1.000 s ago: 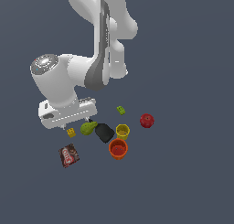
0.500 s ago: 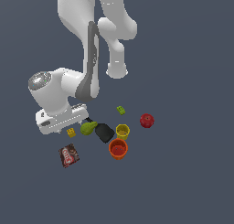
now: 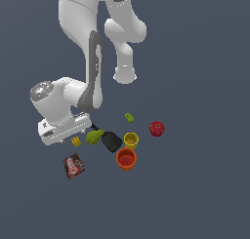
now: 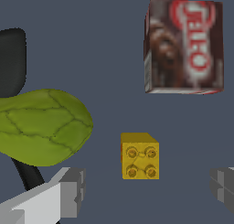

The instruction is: Pick up a designated object from a clutter of objects.

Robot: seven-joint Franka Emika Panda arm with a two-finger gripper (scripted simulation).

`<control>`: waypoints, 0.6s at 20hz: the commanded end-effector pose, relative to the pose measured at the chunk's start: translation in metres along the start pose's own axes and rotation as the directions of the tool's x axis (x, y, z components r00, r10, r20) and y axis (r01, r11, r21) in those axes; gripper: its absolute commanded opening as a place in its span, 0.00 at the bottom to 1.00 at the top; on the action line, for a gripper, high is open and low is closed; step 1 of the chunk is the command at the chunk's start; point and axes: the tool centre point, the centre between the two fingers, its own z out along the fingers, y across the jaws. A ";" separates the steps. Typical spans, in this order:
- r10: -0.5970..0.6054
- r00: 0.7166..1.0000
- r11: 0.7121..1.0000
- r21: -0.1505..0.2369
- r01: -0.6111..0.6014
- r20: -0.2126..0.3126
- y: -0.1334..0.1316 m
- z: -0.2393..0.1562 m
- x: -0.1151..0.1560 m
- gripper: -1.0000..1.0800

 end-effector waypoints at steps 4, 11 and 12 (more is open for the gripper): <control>0.000 1.000 1.000 0.000 0.000 0.000 0.000 0.003 0.000 0.96; -0.002 1.000 1.000 0.000 0.002 0.000 0.000 0.032 -0.001 0.96; -0.002 1.000 1.000 0.000 0.002 0.000 -0.001 0.037 -0.001 0.96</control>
